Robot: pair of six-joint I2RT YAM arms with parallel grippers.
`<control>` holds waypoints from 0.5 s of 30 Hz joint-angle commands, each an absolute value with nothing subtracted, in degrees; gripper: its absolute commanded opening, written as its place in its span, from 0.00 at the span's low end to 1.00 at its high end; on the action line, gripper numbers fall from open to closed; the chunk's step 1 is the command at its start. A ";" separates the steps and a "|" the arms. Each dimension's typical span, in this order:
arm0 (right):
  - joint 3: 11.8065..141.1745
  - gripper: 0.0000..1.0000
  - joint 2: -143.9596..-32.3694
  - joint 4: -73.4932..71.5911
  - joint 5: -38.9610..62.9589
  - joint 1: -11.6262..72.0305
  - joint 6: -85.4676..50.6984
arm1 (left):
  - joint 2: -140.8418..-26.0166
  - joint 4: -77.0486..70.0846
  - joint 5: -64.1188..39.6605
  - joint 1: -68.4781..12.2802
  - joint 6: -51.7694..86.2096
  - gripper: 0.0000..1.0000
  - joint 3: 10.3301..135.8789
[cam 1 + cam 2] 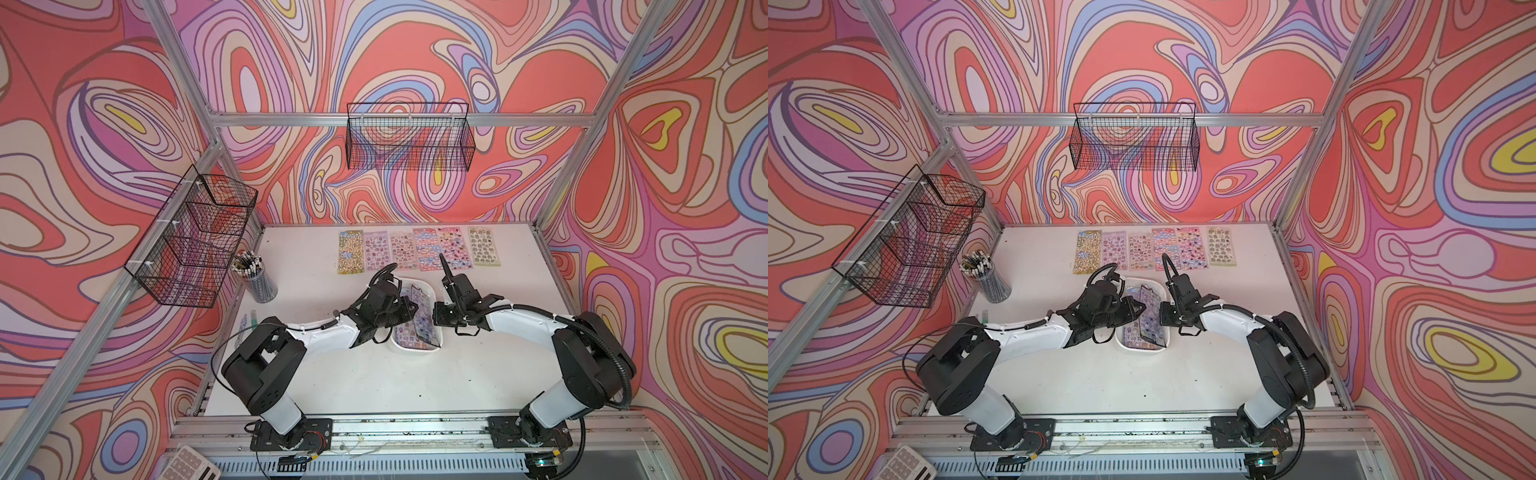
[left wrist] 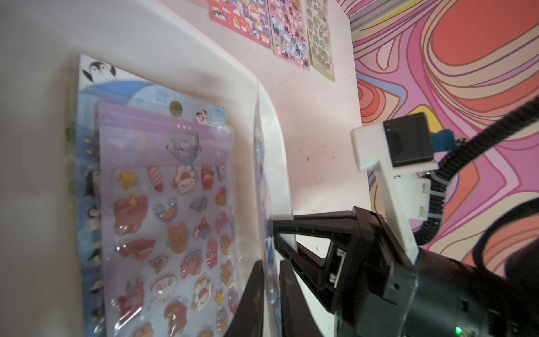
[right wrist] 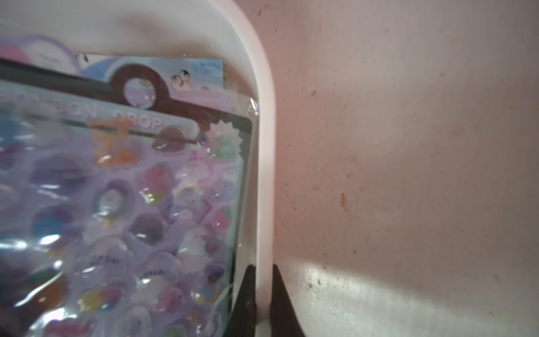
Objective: Take the stickers out of the storage box
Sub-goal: Pick up the sticker from the storage box.
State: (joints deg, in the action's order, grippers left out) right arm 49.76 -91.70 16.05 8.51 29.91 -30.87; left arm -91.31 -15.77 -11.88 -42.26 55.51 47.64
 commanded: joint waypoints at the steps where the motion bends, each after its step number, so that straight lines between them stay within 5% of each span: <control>1: 48.59 0.00 -92.42 19.22 6.90 29.71 -30.10 | -87.07 -7.92 -6.28 -41.33 50.03 0.00 49.41; 15: 48.61 0.00 -91.36 18.47 8.39 29.75 -30.48 | -84.55 -9.24 -7.20 -39.64 50.18 0.00 48.25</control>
